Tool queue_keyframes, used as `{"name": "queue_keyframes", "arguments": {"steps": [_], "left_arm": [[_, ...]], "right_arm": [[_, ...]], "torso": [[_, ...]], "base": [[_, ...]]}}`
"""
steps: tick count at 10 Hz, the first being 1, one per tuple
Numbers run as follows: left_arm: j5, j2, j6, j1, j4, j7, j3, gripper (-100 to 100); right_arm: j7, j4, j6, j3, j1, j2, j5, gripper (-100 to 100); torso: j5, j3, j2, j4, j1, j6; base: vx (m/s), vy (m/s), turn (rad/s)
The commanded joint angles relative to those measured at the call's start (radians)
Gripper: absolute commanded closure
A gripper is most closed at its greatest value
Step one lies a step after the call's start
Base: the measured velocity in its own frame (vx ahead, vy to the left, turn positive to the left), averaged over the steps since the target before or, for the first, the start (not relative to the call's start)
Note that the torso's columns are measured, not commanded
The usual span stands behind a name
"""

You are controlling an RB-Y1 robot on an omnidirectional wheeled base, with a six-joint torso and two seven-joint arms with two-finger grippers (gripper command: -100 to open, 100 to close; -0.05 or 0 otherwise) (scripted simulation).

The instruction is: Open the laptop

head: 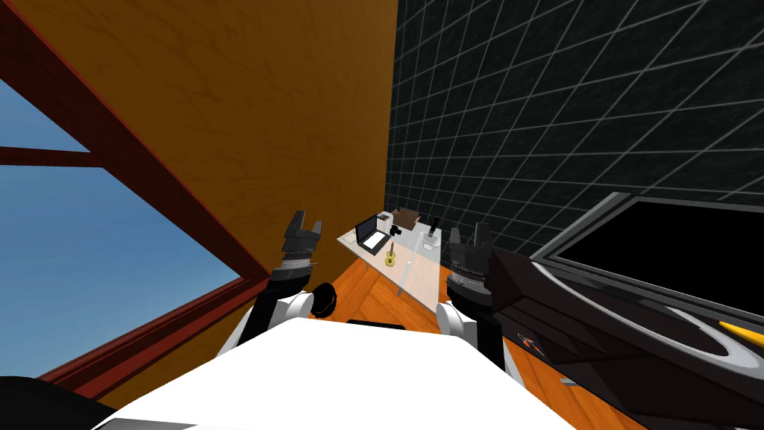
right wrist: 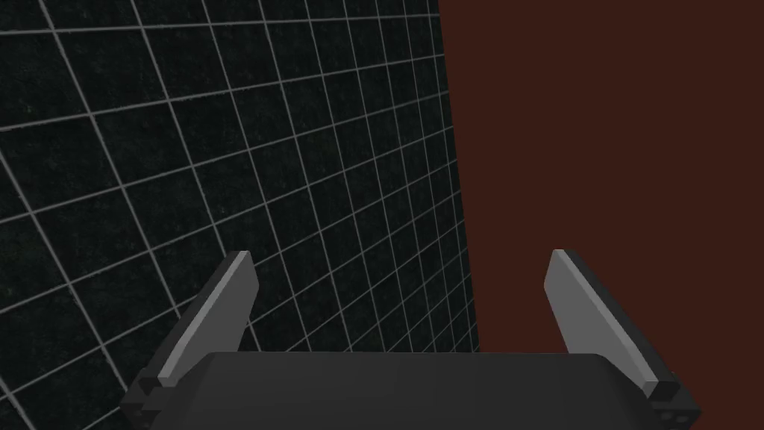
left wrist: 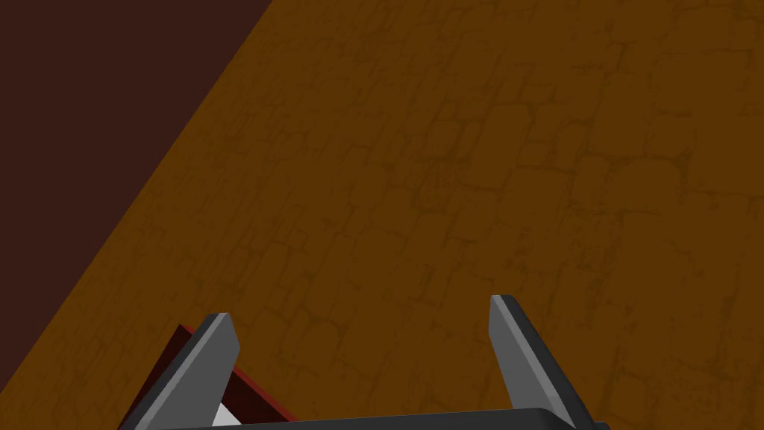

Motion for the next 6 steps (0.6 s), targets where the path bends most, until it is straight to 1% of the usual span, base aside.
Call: {"name": "queue_keyframes", "arguments": {"steps": [1, 3, 6], "left_arm": [[0.0, 0.0, 0.0, 0.0, 0.0, 0.0, 0.0, 0], [0.0, 0.0, 0.0, 0.0, 0.0, 0.0, 0.0, 0], [0.0, 0.0, 0.0, 0.0, 0.0, 0.0, 0.0, 0]], "right_arm": [[0.0, 0.0, 0.0, 0.0, 0.0, 0.0, 0.0, 0], [0.0, 0.0, 0.0, 0.0, 0.0, 0.0, 0.0, 0], [0.0, 0.0, 0.0, 0.0, 0.0, 0.0, 0.0, 0]], "torso": [[0.0, -0.082, 0.04, 0.041, 0.0, 0.0], [0.0, -0.351, 0.175, 0.176, 0.0, 0.0], [0.0, -0.792, 0.396, 0.396, 0.0, 0.0]], "base": [[0.0, 0.0, 0.0], [0.0, 0.0, 0.0], [0.0, 0.0, 0.0]]}}
